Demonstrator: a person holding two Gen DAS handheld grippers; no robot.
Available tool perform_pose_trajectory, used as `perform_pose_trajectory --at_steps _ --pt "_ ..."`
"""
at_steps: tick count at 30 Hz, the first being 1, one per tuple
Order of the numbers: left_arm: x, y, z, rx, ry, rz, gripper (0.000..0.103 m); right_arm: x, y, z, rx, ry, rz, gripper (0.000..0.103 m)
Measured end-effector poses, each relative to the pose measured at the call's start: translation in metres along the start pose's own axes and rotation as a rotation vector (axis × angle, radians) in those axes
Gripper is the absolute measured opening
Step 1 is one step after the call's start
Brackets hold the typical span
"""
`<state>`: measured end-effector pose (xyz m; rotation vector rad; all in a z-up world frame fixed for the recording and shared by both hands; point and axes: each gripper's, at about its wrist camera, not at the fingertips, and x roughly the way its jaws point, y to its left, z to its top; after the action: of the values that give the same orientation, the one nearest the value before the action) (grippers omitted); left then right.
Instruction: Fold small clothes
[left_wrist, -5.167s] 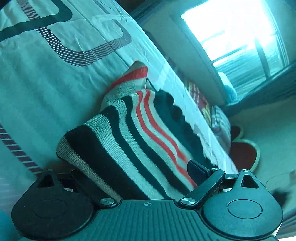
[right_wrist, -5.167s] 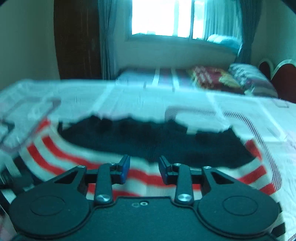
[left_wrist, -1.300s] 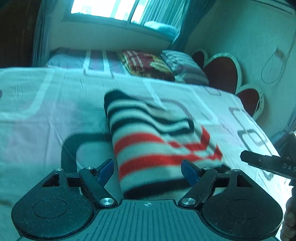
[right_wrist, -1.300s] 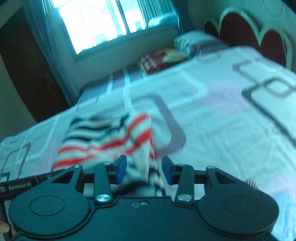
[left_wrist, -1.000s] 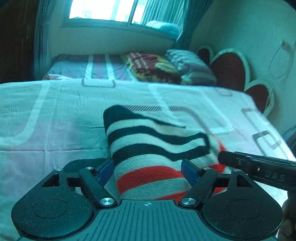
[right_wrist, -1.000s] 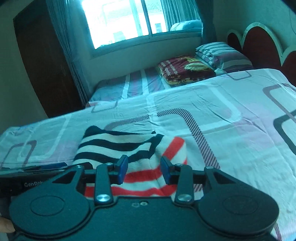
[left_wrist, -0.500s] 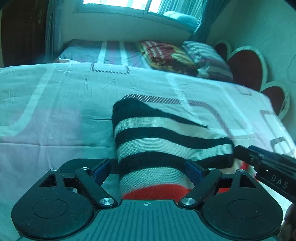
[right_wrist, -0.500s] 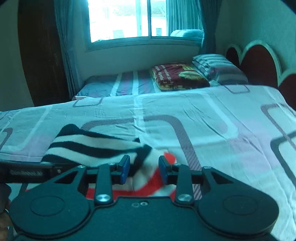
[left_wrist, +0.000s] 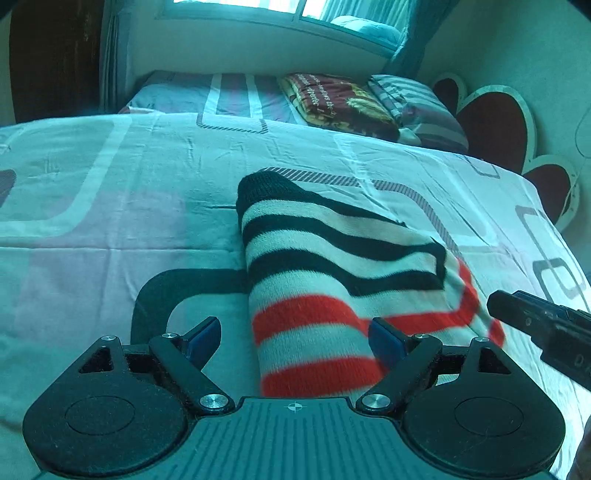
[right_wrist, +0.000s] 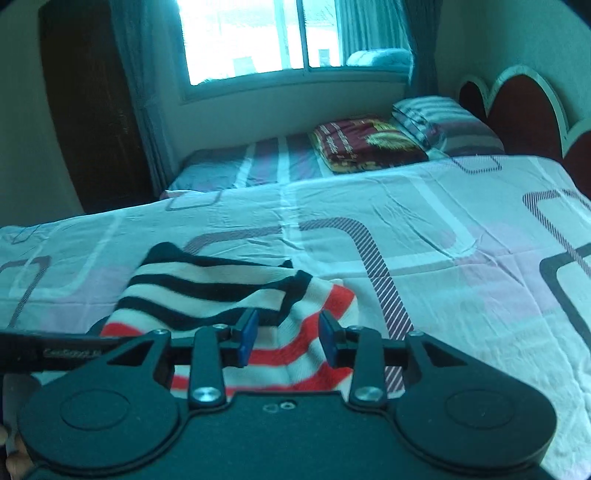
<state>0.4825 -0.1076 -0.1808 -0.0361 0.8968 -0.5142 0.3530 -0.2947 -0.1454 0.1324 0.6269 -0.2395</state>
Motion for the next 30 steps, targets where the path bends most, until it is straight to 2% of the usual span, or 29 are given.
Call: perform_pose_trajectory --at_steps 6,7,9,10,13,16,17,19,20,23,25,27,29,30 --pt "-0.032 -0.010 -0.034 0.057 -0.013 -0.005 0.086 -0.043 0.011 -0.038 -0.054 -0.029 -0.027 0.035" --pt "-0.033 -0.010 -0.040 0.056 -0.008 -0.006 0.086 -0.042 0.012 -0.047 -0.068 -0.009 -0.045 0.036" --pt "-0.030 -0.009 -0.052 0.057 0.006 -0.011 0.087 -0.023 0.007 -0.064 -0.076 0.096 -0.091 0.038" --pt "-0.029 -0.009 -0.056 0.057 0.011 -0.017 0.087 -0.020 0.003 -0.069 -0.051 0.097 -0.089 0.040" --pt "-0.042 -0.006 -0.063 0.038 0.005 -0.019 0.087 -0.032 0.002 -0.062 0.039 0.104 -0.087 0.042" --pt "-0.058 -0.003 -0.072 0.044 0.005 -0.039 0.087 -0.054 0.009 -0.061 0.044 0.038 -0.098 0.041" --pt "-0.060 -0.002 -0.076 0.051 0.007 -0.039 0.087 -0.055 0.010 -0.064 0.042 0.048 -0.105 0.042" --pt "-0.055 0.000 -0.085 0.060 0.038 -0.037 0.087 -0.035 0.006 -0.078 0.041 0.166 -0.134 0.041" --pt "-0.050 0.000 -0.089 0.060 0.062 -0.042 0.087 -0.031 0.004 -0.084 0.053 0.171 -0.136 0.041" --pt "-0.055 0.004 -0.092 0.030 0.060 -0.044 0.087 -0.047 0.005 -0.076 0.091 0.134 -0.136 0.041" --pt "-0.062 0.001 -0.093 0.044 0.049 -0.047 0.087 -0.062 0.006 -0.072 0.117 0.082 -0.119 0.040" --pt "-0.061 -0.003 -0.097 0.077 0.042 -0.040 0.087 -0.065 0.005 -0.074 0.118 0.065 -0.123 0.041" --pt "-0.050 -0.003 -0.102 0.069 0.070 -0.042 0.087 -0.043 -0.002 -0.083 0.129 0.167 -0.166 0.040" --pt "-0.048 -0.001 -0.104 0.045 0.070 -0.050 0.087 -0.038 -0.008 -0.087 0.157 0.177 -0.158 0.041"
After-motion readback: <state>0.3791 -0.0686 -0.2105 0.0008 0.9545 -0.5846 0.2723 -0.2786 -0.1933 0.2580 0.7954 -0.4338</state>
